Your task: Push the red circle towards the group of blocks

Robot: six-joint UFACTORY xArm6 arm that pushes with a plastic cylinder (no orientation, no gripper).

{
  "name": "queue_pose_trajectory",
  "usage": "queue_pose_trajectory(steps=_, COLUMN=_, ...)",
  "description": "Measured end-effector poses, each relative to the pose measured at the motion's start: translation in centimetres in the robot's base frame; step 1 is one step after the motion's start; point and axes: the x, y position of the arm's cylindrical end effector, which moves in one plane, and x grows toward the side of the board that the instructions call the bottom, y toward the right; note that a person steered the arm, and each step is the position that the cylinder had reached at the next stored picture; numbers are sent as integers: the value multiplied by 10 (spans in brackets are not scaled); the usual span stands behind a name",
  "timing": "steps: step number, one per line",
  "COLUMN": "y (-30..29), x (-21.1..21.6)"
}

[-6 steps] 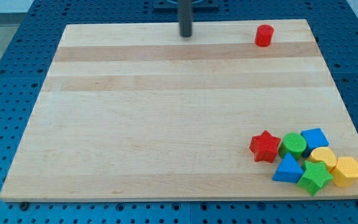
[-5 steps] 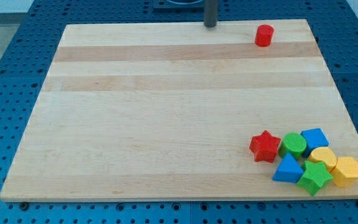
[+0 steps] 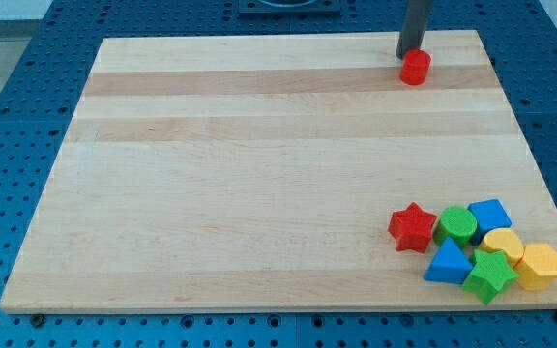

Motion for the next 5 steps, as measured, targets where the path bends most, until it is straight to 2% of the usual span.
queue_pose_trajectory(steps=3, y=21, x=62)
queue_pose_trajectory(steps=5, y=41, x=83)
